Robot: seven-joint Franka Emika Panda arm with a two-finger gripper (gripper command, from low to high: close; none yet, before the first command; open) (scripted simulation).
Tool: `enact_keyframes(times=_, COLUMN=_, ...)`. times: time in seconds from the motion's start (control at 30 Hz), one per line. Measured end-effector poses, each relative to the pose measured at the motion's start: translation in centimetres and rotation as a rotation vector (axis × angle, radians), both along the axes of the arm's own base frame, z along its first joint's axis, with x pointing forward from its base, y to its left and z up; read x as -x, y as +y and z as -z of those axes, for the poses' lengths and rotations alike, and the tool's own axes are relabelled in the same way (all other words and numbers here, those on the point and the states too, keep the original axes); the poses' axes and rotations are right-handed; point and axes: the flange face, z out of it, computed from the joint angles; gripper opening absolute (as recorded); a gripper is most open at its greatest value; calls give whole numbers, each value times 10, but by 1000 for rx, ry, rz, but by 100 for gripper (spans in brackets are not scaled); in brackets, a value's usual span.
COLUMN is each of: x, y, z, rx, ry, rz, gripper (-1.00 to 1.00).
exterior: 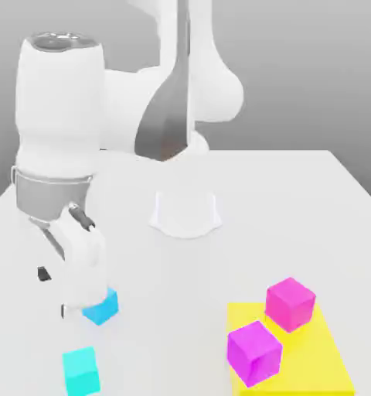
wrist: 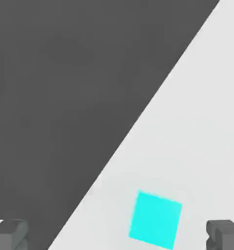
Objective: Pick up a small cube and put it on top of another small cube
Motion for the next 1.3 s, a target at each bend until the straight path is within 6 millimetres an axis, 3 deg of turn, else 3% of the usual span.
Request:
enact_keyframes(times=0.13, x=15, y=-8, z=65, rx=-77, ry=58, rz=135, gripper=0)
enact_keyframes(times=0.27, x=17, y=-9, z=120, rx=-88, ry=66, rz=156, gripper=0)
enact_keyframes(times=0.3, x=18, y=-9, z=129, rx=-88, ry=67, rz=156, gripper=-100)
enact_keyframes(times=0.53, x=17, y=-9, z=128, rx=-88, ry=65, rz=157, gripper=-100)
enact_keyframes(times=0.7, x=16, y=-3, z=69, rx=-89, ry=63, rz=158, gripper=-100)
enact_keyframes(times=0.83, x=4, y=72, z=19, rx=-107, ry=46, rz=171, gripper=-100)
enact_keyframes(times=0.9, x=4, y=121, z=-4, rx=-113, ry=43, rz=161, gripper=-100)
enact_keyframes(times=1.03, x=24, y=220, z=-39, rx=-115, ry=47, rz=136, gripper=-100)
enact_keyframes(times=1.2, x=67, y=298, z=-62, rx=-96, ry=61, rz=179, gripper=-100)
enact_keyframes(times=1.3, x=74, y=308, z=-43, rx=-82, ry=62, rz=189, gripper=-100)
